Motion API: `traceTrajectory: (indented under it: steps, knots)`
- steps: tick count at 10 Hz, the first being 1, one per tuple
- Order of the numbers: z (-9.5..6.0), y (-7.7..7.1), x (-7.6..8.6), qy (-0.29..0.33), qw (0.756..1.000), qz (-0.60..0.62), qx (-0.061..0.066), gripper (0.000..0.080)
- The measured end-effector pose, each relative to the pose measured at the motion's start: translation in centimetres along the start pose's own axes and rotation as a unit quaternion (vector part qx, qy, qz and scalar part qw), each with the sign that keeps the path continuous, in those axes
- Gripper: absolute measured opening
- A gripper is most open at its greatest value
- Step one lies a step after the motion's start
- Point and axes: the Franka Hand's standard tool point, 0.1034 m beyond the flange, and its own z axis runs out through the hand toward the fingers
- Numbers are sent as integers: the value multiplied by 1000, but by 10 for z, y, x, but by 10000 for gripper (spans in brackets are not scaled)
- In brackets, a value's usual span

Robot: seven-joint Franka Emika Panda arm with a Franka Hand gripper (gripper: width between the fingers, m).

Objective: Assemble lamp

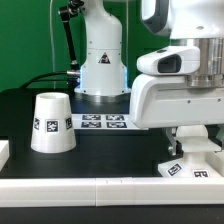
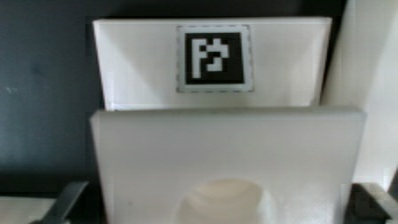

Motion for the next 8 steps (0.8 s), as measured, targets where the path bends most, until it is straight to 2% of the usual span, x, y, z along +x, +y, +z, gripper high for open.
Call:
traceTrajectory:
  steps: [2, 3, 4, 6, 8]
  knots:
    - [0, 0, 0, -1, 1000, -6, 0, 547]
    - [1, 0, 0, -1, 1000, -6, 0, 664]
    - [1, 0, 0, -1, 1000, -6, 0, 692]
    - [-2, 0, -3, 1, 1000, -1, 0, 697]
    - [-22, -3, -39, -8, 999, 31, -2, 698]
